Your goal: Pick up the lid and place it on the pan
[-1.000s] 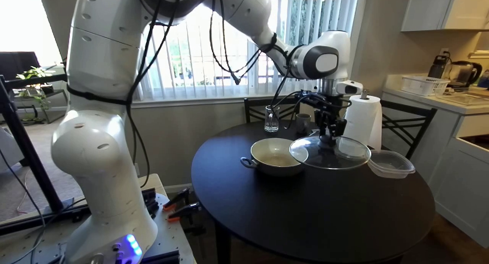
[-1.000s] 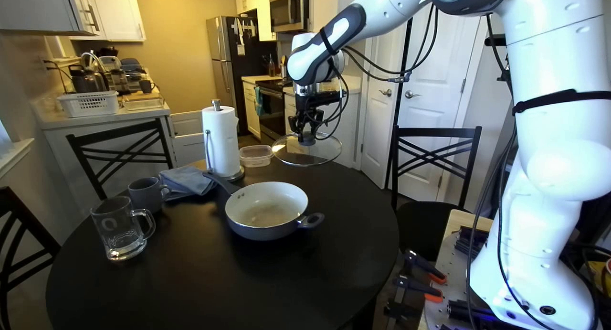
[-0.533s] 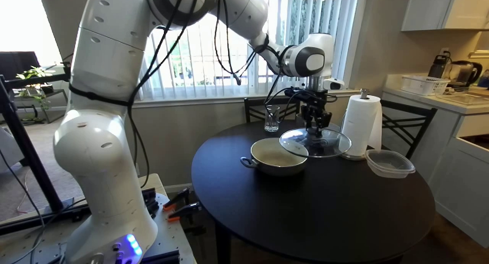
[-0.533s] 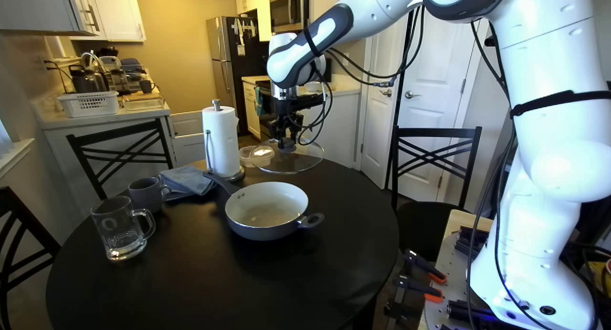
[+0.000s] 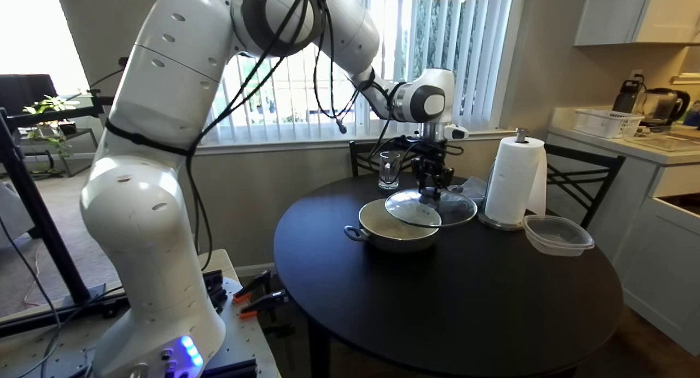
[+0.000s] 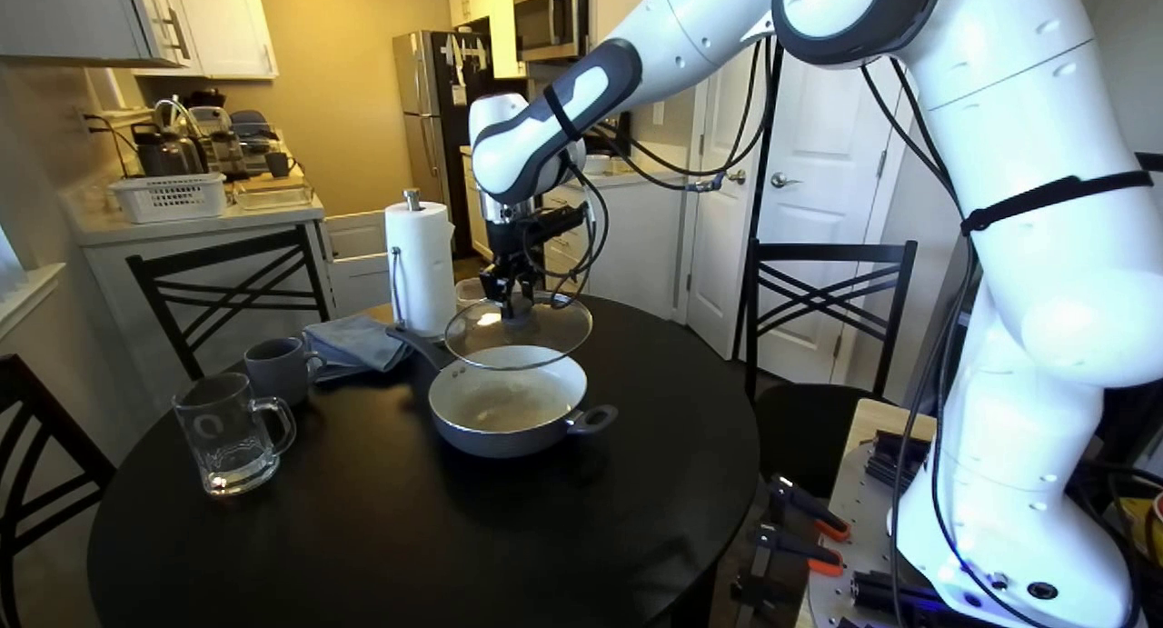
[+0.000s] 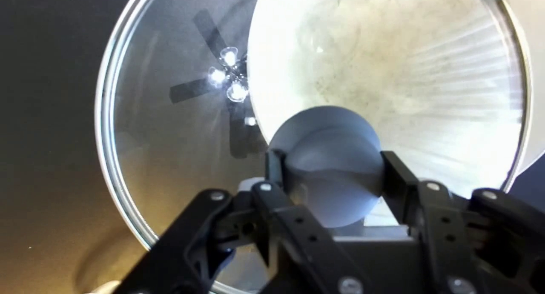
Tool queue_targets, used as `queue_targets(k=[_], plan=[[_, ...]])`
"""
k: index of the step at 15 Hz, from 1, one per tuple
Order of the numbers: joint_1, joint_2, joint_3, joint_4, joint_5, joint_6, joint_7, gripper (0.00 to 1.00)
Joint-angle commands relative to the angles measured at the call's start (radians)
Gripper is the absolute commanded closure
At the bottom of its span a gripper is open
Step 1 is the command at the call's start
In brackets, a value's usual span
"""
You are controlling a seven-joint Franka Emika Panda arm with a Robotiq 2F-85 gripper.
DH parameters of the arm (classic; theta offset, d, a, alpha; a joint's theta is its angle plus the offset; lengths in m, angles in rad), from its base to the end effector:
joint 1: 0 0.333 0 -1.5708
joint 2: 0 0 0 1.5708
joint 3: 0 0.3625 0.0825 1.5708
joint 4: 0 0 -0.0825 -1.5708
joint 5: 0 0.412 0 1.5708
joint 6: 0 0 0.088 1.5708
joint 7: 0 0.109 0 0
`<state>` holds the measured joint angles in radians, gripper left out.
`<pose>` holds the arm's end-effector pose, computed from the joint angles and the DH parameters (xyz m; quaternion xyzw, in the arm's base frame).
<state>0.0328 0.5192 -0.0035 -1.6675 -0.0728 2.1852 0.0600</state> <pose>0.7231 0.0187 0.3271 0.9995 0.0059 0.0006 0.0306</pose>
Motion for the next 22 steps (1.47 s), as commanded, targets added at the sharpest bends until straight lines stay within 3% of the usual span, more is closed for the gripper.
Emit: queue_targets(k=[1,11,22], plan=[[0.037,-0.023,-0.009,-0.005,-0.071,-0.030,-0.021,0.67],[0.076,-0.098,0.014,-0.213,-0.093,0.078,0.007,0.67],[0.049,-0.157,0.035,-0.358,-0.025,0.346,-0.019,0.67]])
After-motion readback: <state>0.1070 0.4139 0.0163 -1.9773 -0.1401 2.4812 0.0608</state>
